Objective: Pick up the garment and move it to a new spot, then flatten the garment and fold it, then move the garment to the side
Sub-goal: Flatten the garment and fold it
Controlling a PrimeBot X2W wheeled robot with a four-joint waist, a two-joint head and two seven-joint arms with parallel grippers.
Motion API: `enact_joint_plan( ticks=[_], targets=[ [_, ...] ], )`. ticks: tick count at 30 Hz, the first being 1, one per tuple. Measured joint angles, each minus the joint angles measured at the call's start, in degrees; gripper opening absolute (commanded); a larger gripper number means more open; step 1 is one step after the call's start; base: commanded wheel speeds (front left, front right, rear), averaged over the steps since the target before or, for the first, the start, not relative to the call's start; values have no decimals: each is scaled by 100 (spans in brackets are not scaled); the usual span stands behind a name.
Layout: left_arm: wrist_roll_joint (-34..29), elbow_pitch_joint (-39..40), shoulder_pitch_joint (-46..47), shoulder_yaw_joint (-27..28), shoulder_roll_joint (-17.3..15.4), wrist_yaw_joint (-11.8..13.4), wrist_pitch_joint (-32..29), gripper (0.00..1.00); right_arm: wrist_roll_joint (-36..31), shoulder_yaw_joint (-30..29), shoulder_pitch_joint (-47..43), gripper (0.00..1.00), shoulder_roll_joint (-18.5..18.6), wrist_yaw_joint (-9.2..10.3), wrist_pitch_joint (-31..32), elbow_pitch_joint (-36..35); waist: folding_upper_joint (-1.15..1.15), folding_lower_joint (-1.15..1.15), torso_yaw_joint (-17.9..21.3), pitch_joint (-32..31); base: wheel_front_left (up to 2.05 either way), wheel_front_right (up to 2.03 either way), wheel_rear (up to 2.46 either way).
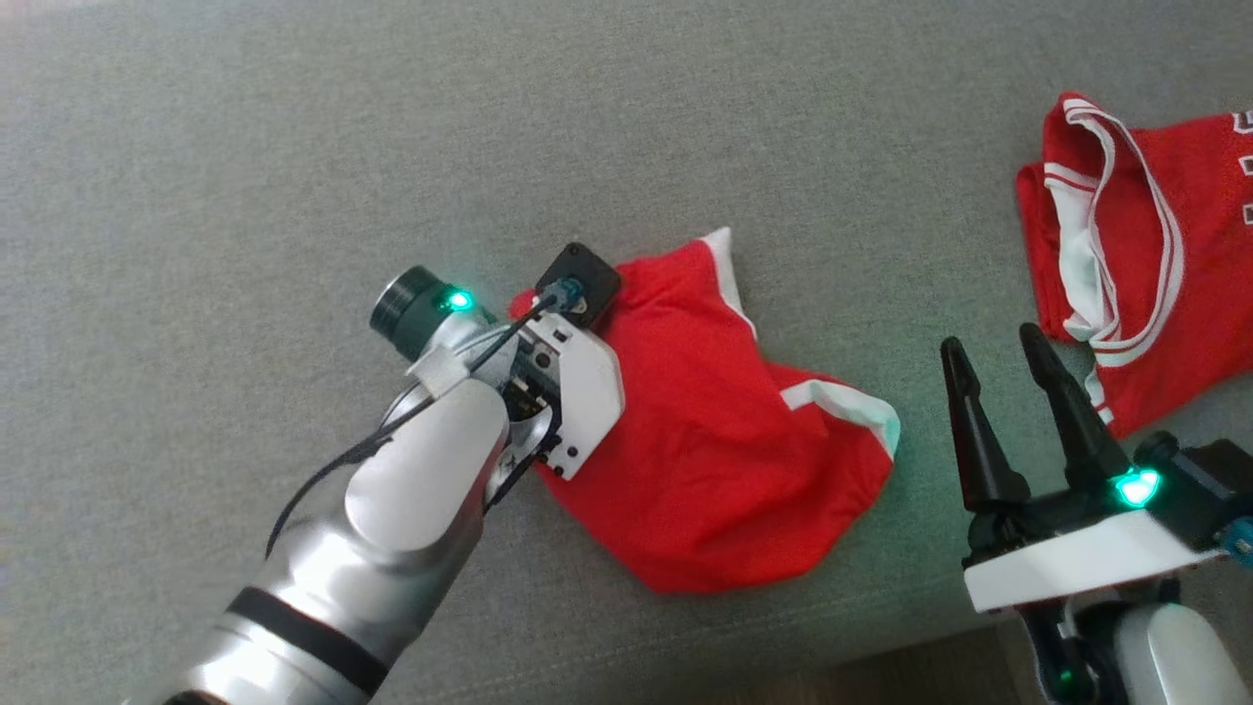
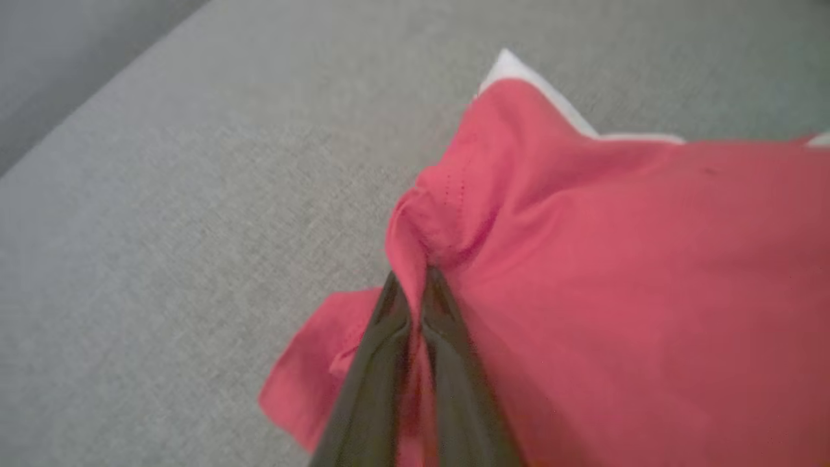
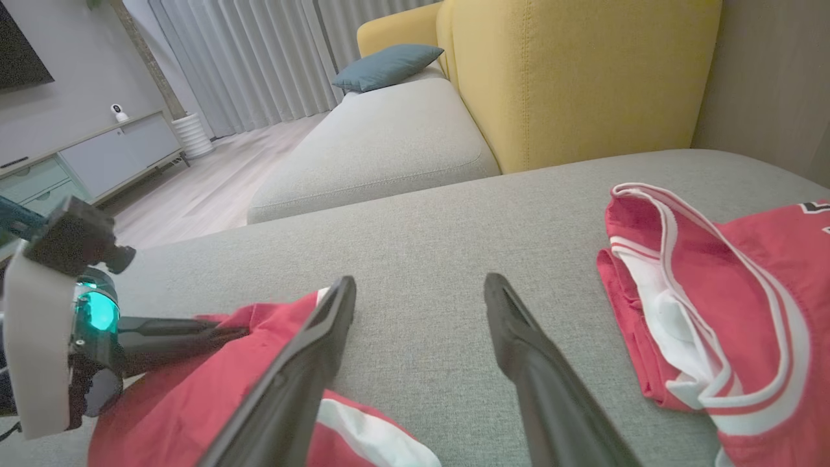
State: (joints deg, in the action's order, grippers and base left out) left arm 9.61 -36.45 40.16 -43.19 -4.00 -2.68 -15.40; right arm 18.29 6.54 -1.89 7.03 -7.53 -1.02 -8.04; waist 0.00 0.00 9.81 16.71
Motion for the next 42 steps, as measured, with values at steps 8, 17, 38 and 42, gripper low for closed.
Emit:
enact_joint_plan(
  ticks=[8,17,38,42],
  targets=[
    [-3,1010,-5,265,-154,479,1348,0,14,-148,-10,100,-76,0,11,15,0,0,-144,-234,0,0,0],
    [455,3007,-2167,1047,-1010,1499,1636,0,14,-383,-321,100,-101,0,104,-60,0,0,-294,-518,0,0,0],
    [1132,3080,-3930,1602,-777,2023,2840,100,-320,-595,-342,100,-68,0,414,-404,0,0,-676,-647,0,0,0],
    [719,3497,-3724,1806,-924,2240,2952,100,-421,-546,-360,100,-63,0,527,-442,0,0,-703,-843,0,0,0]
  ],
)
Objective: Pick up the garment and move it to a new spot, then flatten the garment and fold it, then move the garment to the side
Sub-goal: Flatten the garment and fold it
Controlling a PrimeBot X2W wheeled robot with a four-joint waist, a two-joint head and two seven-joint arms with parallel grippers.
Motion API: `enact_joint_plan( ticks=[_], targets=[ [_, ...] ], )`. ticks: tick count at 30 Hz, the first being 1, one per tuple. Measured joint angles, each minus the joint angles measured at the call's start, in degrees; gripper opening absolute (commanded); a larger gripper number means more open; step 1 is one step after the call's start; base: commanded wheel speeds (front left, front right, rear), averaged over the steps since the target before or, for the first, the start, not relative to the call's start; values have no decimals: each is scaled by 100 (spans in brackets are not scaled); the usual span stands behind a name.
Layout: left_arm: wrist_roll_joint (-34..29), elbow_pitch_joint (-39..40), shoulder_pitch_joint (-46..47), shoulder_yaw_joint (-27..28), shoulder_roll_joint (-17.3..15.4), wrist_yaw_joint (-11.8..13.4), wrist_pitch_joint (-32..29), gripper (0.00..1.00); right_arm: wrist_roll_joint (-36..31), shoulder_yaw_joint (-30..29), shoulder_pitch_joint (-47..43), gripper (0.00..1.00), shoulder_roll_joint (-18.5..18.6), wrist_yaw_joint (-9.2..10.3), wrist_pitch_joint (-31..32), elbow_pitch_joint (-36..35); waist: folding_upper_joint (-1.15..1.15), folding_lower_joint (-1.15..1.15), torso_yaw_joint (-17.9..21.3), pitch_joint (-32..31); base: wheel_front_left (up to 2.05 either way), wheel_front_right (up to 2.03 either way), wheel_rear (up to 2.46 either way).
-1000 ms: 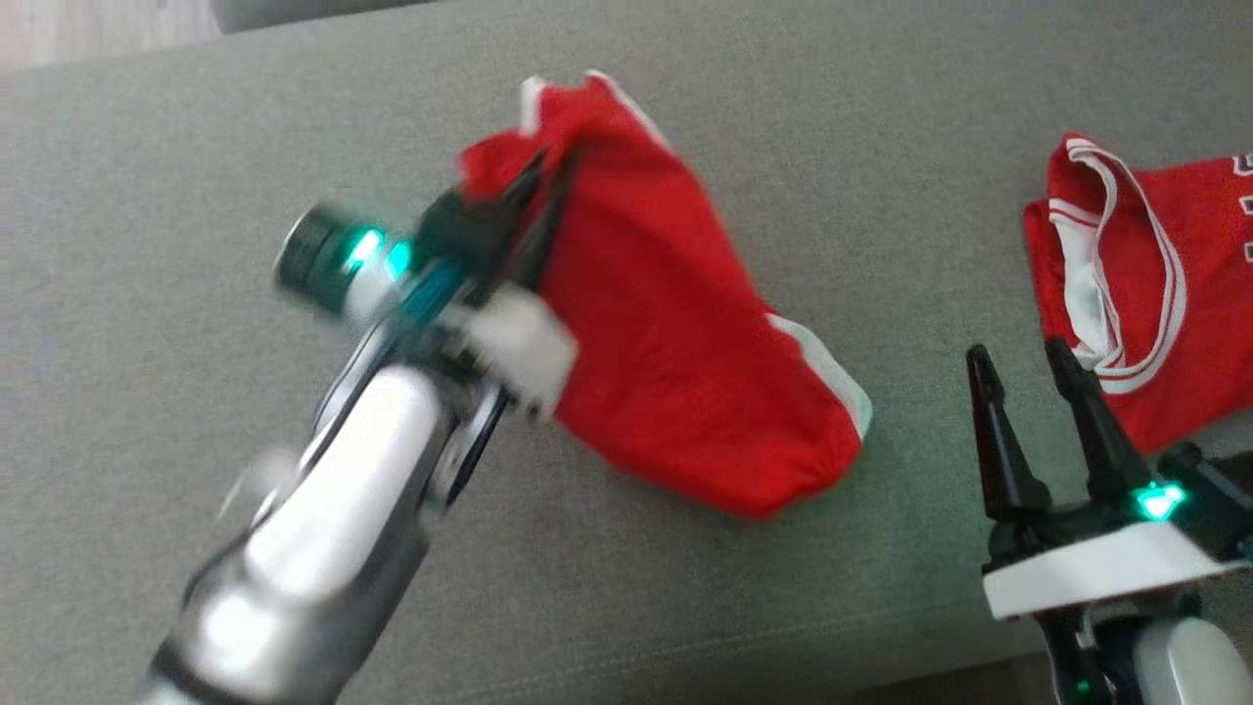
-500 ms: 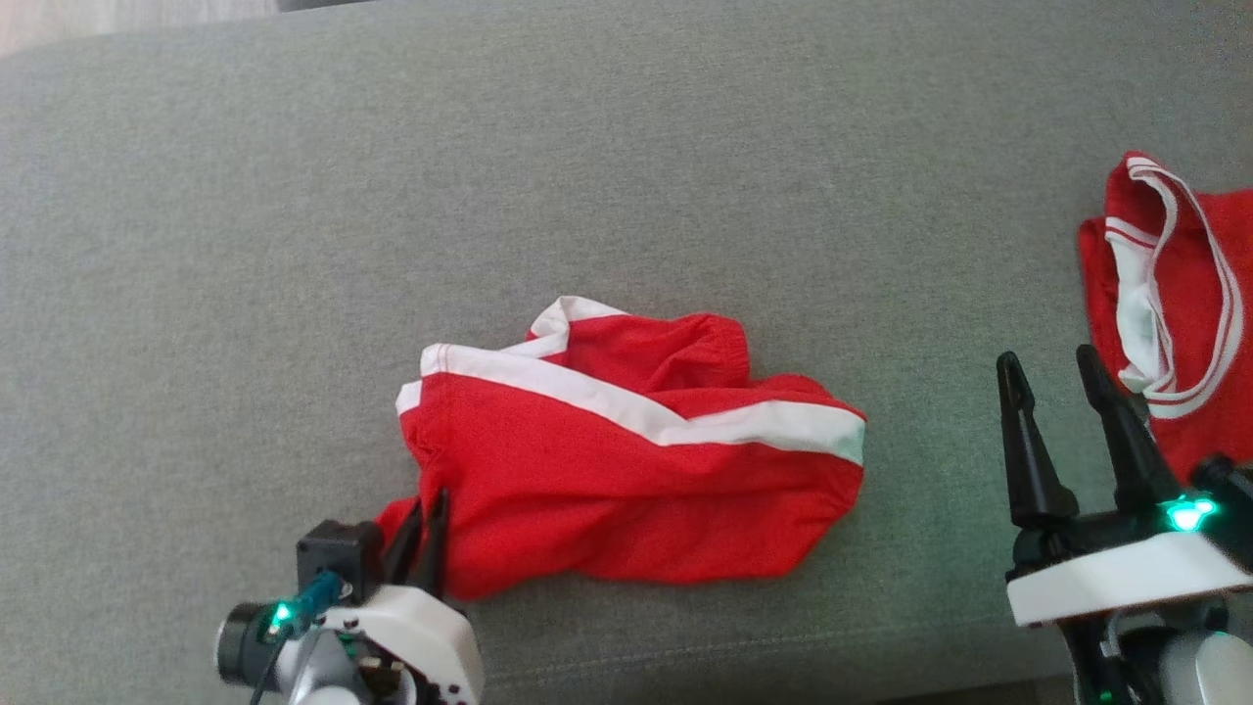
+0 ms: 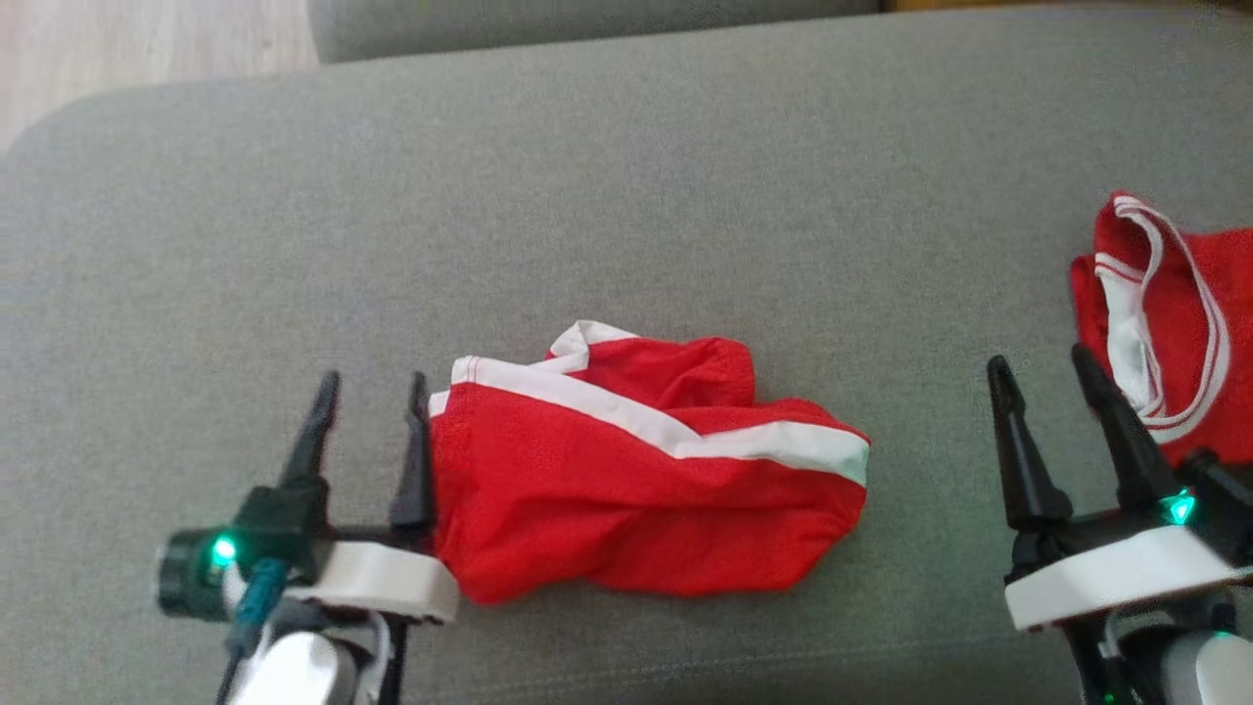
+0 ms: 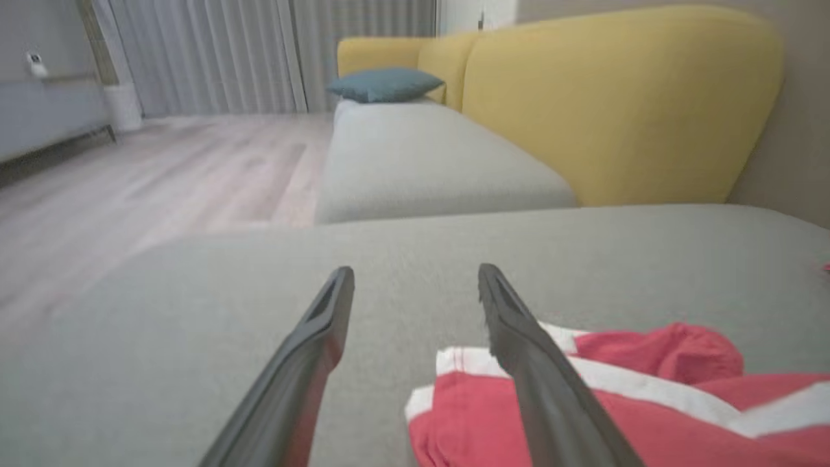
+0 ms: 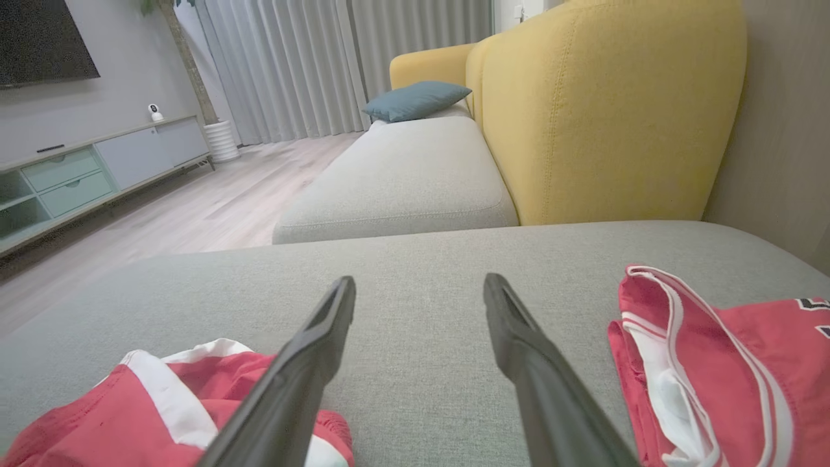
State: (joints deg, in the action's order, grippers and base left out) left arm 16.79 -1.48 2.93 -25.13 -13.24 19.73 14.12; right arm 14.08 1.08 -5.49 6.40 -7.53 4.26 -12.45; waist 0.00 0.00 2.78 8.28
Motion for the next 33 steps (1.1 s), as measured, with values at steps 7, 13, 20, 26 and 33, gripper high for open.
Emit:
enact_joint_plan(
  ticks=[7,13,20,26,33],
  targets=[
    [-310,400,-194,187,-390,204,-13,100,-7,93,-350,100,-13,0,132,-9,0,0,-35,-334,0,0,0],
    [-310,459,-428,188,-483,235,-201,100,-7,94,-362,100,-21,0,141,-2,0,0,-16,-384,0,0,0],
    [-301,546,-436,177,-495,246,-300,100,-5,89,-362,100,-22,0,166,-16,0,0,-22,-356,0,0,0],
    [-301,552,-420,169,-513,245,-353,100,-4,87,-360,100,-22,0,166,-18,0,0,-32,-293,0,0,0],
    [7,85,719,-257,-425,-483,-1269,100,13,120,-322,100,-27,0,181,-74,0,0,-52,-10,0,0,0]
  ],
)
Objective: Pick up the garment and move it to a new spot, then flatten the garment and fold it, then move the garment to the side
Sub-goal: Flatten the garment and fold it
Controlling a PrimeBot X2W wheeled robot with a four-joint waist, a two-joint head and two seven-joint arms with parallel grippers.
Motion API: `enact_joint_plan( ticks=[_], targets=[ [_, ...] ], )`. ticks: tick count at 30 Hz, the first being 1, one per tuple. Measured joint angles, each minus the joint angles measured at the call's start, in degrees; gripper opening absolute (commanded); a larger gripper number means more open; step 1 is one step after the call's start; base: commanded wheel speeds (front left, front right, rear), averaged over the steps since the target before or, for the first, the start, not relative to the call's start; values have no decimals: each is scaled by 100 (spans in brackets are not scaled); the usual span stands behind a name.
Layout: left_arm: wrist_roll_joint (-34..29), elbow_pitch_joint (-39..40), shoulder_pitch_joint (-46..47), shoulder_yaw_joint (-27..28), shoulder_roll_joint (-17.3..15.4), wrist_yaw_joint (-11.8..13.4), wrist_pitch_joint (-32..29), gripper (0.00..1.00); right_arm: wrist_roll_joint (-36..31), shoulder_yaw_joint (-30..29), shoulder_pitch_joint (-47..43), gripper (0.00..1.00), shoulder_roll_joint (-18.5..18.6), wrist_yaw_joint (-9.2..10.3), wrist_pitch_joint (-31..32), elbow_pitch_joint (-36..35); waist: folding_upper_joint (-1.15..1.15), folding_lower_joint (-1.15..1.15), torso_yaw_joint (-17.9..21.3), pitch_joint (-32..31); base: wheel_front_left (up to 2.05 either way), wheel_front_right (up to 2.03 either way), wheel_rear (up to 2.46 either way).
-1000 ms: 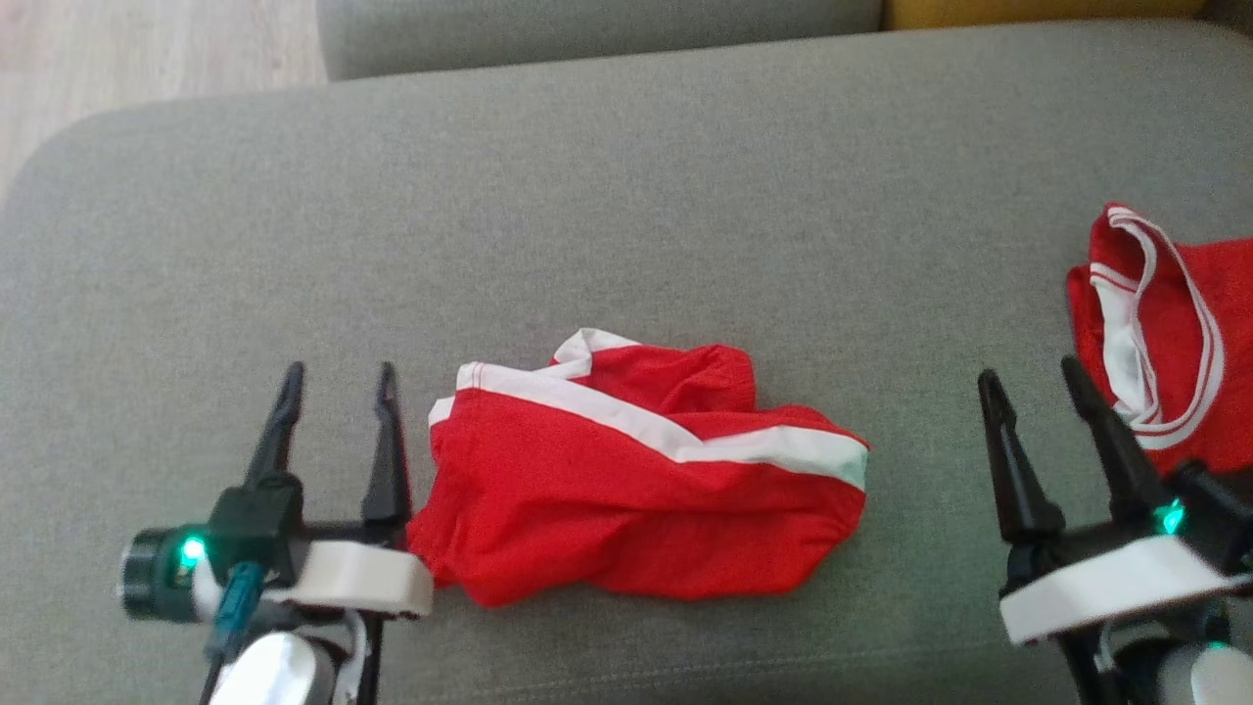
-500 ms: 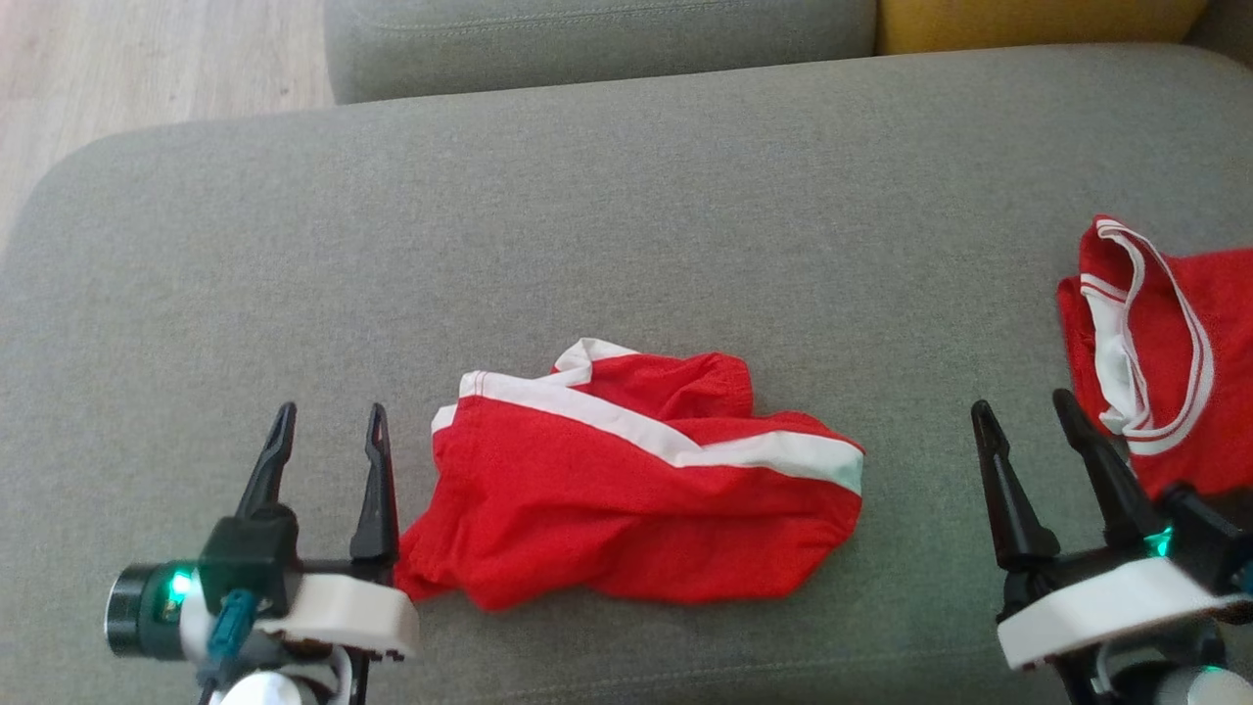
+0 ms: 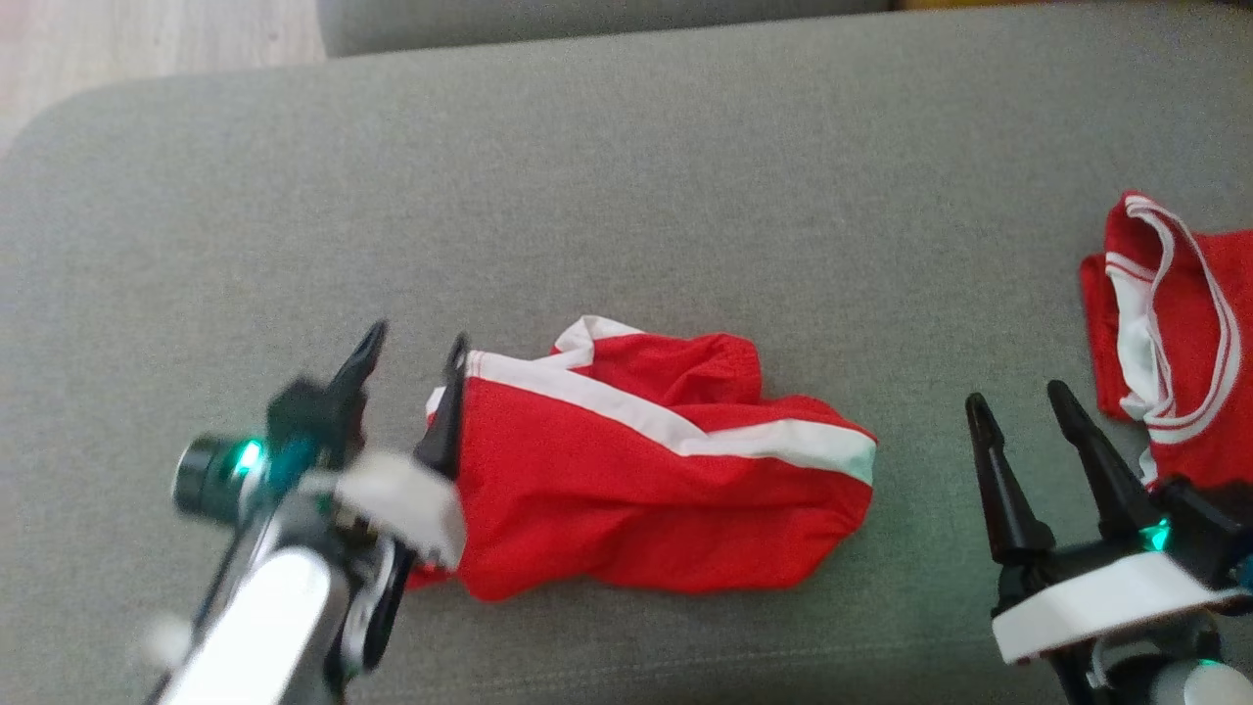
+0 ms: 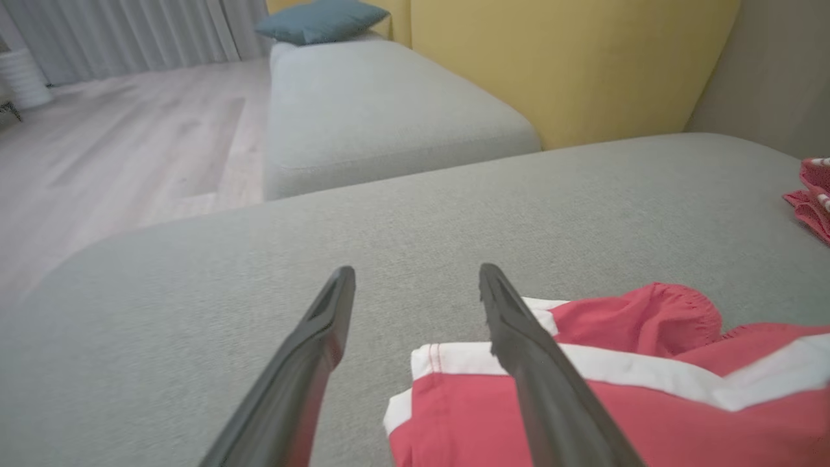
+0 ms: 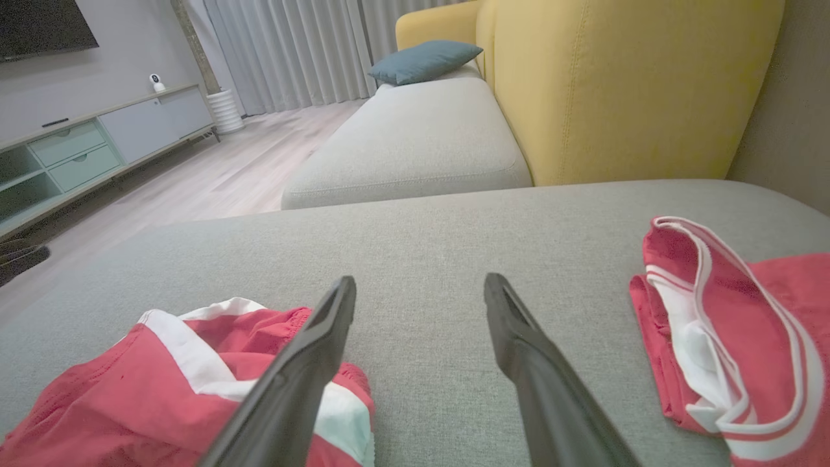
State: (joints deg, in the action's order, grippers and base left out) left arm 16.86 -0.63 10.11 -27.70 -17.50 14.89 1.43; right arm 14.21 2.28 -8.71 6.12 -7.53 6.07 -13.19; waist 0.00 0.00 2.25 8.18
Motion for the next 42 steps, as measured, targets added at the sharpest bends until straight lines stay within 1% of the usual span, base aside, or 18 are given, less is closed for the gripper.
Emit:
enact_joint_plan(
  ticks=[3,6,8,13,18,19,20,21,22,24,27,30,33,35,38,42],
  targets=[
    [325,-425,636,-131,152,-361,-639,100,41,66,66,100,2,0,0,8,0,0,34,166,0,0,0],
    [612,-900,1027,-145,233,-583,-1232,100,43,73,194,100,3,-1,0,30,0,0,94,325,0,0,0],
    [778,-1152,1152,-136,235,-669,-1536,100,83,73,253,100,3,0,-1,51,0,0,143,418,0,0,0],
    [1055,-1533,1248,-129,232,-836,-2020,100,137,68,255,100,3,-1,-32,135,0,0,230,579,0,0,0],
    [1181,-1639,1278,-123,229,-889,-2159,100,144,78,324,100,3,0,-58,199,0,0,252,624,0,0,0],
    [1210,-1656,1280,-119,231,-887,-2165,87,145,78,363,100,3,0,-60,201,0,0,252,627,0,0,0],
    [1243,-1683,1285,-119,232,-887,-2224,35,146,81,390,100,3,0,-83,201,0,0,252,631,0,0,0],
    [1276,-1724,1287,-118,235,-892,-2254,3,162,86,404,100,3,-1,-104,202,0,0,253,636,0,0,0],
    [1288,-1758,1288,-121,230,-892,-2253,0,179,91,411,100,3,0,-109,205,0,0,257,641,0,0,0],
    [1280,-1786,1300,-121,220,-892,-2210,0,187,102,425,100,5,0,-110,226,0,0,263,647,0,0,0],
    [1176,-1762,1390,-115,183,-883,-1989,0,187,147,463,100,46,0,-110,233,0,0,277,637,0,0,0],
    [1095,-1655,1411,-111,151,-845,-1841,0,218,405,453,100,294,0,96,325,0,0,284,608,0,0,0],
    [1095,-1535,1361,-113,147,-820,-1789,0,408,876,442,100,604,0,415,454,0,0,262,586,0,0,0],
    [1095,-1458,1338,-118,148,-775,-1760,0,528,1106,412,100,725,0,558,549,0,0,219,587,0,0,0],
    [1095,-1348,1313,-120,148,-744,-1685,0,604,1284,406,100,755,0,615,720,0,0,151,606,0,0,0],
    [1094,-1204,1226,-131,156,-725,-1585,0,647,1413,544,100,746,0,638,1141,0,0,35,658,0,0,0]
  ],
)
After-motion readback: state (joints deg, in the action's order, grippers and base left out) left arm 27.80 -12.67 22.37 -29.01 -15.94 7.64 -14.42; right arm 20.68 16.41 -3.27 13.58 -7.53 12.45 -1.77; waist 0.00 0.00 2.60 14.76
